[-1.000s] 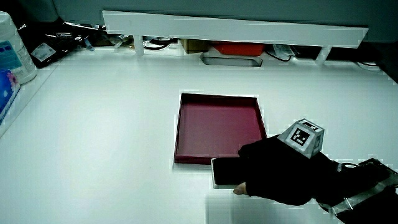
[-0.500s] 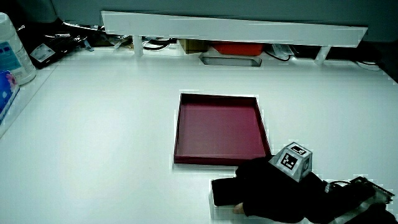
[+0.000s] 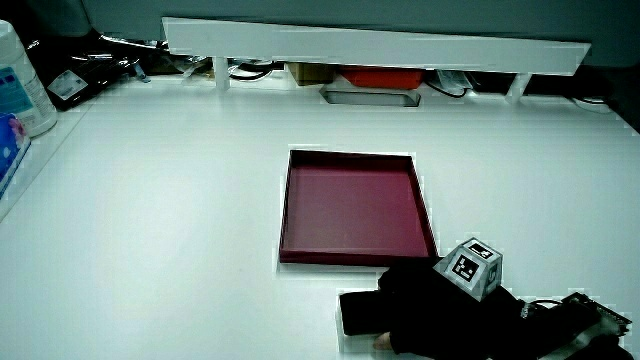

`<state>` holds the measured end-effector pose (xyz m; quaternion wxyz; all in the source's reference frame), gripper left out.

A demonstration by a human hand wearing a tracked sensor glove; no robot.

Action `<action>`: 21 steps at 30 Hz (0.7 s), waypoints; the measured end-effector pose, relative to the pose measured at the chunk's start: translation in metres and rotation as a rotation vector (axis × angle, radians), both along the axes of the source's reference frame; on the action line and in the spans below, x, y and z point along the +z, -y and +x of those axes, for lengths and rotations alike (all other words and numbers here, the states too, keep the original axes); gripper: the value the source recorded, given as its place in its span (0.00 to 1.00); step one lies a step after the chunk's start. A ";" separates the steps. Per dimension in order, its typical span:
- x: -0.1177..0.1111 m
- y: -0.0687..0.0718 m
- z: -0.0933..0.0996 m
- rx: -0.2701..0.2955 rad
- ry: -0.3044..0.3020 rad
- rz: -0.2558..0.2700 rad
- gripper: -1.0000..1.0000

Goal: Place eraser

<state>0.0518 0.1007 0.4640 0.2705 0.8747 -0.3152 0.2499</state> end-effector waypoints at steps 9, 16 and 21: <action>0.003 -0.001 0.001 -0.008 -0.010 -0.018 0.34; 0.004 0.000 0.002 -0.020 -0.010 -0.043 0.23; -0.002 0.003 0.007 -0.021 0.018 -0.098 0.15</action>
